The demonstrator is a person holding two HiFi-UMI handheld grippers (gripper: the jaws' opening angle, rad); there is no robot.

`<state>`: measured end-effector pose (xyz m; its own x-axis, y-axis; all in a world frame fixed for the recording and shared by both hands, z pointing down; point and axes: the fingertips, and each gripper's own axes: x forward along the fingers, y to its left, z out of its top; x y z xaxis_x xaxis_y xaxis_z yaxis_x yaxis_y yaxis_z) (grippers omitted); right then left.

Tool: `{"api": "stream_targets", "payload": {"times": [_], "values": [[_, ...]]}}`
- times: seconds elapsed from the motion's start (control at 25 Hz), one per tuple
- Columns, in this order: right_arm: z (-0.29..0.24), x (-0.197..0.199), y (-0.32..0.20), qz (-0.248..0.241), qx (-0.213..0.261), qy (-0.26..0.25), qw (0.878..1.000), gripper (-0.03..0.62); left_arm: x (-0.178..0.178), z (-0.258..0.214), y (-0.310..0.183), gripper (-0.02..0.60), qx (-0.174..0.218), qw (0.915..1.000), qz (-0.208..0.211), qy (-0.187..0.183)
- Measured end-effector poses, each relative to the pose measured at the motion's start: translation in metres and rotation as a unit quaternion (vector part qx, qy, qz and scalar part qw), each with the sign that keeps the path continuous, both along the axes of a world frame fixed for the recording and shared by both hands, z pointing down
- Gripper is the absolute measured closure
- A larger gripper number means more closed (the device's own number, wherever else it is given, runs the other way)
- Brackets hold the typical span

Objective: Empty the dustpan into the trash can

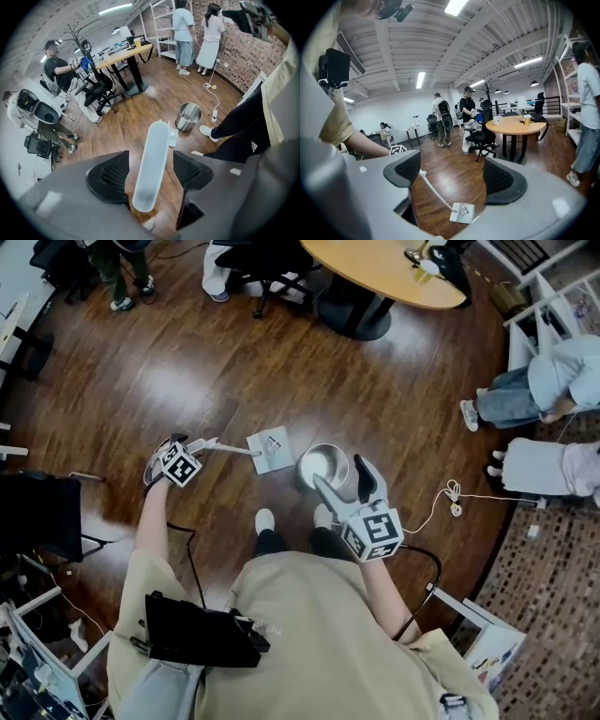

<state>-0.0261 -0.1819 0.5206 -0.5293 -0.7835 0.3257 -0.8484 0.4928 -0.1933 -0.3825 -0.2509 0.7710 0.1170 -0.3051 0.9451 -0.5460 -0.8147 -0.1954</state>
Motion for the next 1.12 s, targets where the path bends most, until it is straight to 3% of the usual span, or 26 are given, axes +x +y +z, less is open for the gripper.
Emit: {"api": "stream_targets", "payload": {"times": [0.24,0.32,0.44,0.48,0.68,0.92,1.12], "values": [[0.009,0.009,0.008,0.018,-0.016,0.01,1.0,0.187,0.015,0.032,0.005,0.337,-0.036,0.9984,0.042,-0.012],[0.009,0.011,0.008,0.025,-0.017,0.01,0.999,0.189,0.015,0.04,0.007,0.395,-0.041,0.9969,0.06,-0.031],[0.007,0.015,0.01,0.031,-0.017,0.01,0.999,0.195,0.013,0.052,0.012,0.575,-0.047,0.9946,0.069,-0.061],[0.007,0.017,0.011,0.033,-0.017,0.009,0.999,0.195,0.014,0.055,0.016,0.595,-0.053,0.9939,0.07,-0.067],[0.007,0.025,0.015,0.04,-0.022,-0.007,0.999,0.209,0.023,0.056,0.023,0.594,-0.056,0.9959,0.042,-0.058],[0.006,0.03,0.014,0.044,-0.022,-0.023,0.999,0.217,0.041,0.028,0.005,0.592,-0.001,0.9997,-0.01,-0.023],[0.007,0.029,0.017,0.039,-0.023,-0.032,0.998,0.217,0.057,0.008,0.006,0.591,0.018,0.9996,-0.022,0.0]]}}
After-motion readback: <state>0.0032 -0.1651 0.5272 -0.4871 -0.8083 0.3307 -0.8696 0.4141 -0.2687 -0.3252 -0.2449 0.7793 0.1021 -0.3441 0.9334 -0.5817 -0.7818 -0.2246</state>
